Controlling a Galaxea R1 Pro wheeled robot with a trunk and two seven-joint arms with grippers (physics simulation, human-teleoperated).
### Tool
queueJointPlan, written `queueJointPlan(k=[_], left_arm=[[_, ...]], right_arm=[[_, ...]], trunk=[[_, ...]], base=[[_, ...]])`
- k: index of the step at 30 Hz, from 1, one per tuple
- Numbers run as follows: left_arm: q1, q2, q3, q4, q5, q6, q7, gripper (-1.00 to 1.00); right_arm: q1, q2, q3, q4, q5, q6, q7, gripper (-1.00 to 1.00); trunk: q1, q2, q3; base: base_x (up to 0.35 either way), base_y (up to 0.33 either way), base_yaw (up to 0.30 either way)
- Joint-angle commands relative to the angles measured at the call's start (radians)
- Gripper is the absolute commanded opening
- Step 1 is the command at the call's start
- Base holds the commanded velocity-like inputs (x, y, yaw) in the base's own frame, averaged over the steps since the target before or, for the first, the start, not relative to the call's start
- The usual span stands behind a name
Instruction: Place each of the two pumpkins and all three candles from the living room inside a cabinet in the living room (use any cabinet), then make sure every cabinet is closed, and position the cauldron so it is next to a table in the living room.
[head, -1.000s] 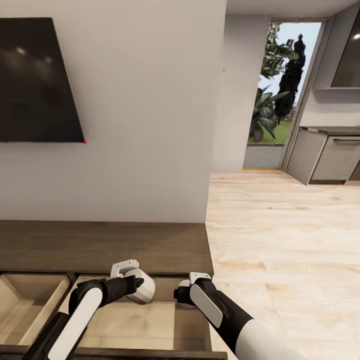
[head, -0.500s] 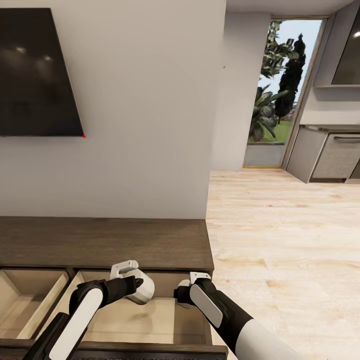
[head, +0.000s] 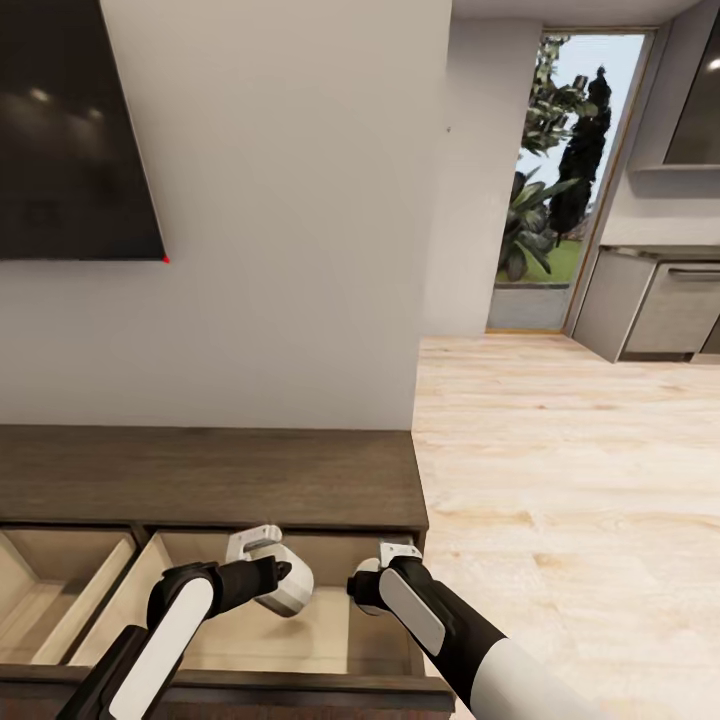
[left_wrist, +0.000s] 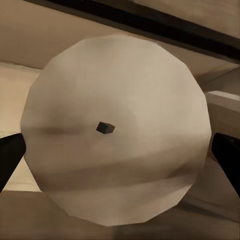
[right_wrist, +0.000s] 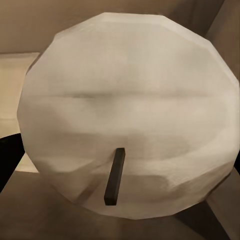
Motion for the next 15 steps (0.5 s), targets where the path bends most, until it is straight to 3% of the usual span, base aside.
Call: queueJointPlan(k=[1, 15], left_arm=[[-0.001, 0.001, -0.002, 0.0, 0.011, -0.002, 0.01, -1.0], [-0.001, 0.001, -0.002, 0.001, 0.012, -0.01, 0.01, -1.0]], right_arm=[[-0.001, 0.0, 0.003, -0.001, -0.008, 0.0, -0.011, -1.0], [-0.001, 0.0, 0.004, -0.001, -0.007, -0.001, -0.011, -1.0]], trunk=[[0.004, -0.008, -0.004], [0.054, -0.099, -0.045]], base=[[0.0, 0.0, 0.0], [0.0, 0.0, 0.0]])
